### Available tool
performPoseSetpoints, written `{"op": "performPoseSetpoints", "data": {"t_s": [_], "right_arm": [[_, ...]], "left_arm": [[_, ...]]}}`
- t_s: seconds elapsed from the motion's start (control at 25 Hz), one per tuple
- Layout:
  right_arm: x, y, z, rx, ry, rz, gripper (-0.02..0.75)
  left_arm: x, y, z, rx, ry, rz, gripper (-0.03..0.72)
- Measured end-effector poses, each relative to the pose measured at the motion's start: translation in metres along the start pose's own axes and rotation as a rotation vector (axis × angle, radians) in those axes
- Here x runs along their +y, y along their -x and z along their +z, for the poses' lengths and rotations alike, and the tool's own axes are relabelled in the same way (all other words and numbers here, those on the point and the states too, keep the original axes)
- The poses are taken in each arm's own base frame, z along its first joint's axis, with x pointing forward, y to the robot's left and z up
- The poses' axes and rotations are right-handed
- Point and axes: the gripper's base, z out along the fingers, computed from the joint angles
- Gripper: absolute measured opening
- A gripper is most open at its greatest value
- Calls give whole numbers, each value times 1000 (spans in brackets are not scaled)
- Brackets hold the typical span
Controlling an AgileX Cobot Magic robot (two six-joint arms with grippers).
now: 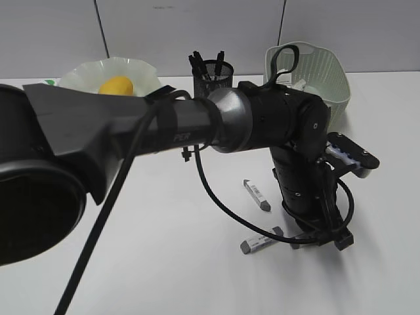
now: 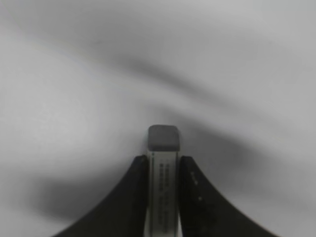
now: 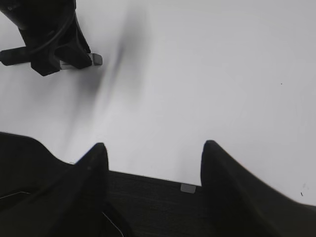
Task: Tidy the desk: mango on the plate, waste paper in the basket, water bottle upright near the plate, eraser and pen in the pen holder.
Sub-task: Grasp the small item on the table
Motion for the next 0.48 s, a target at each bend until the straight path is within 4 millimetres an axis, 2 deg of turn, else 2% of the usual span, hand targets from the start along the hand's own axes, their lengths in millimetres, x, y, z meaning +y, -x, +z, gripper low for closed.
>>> {"op": "performPoseSetpoints", "data": {"t_s": [0.24, 0.32, 0.48], "right_arm": [[0, 0, 0, 0, -4, -2, 474], [-1, 0, 0, 1, -6, -4, 474], [-1, 0, 0, 1, -9, -5, 474]], "left_arm": [[0, 1, -6, 3, 16, 15, 141], [-1, 3, -17, -9, 25, 25, 141], [0, 13, -61, -86, 49, 34, 141]]}}
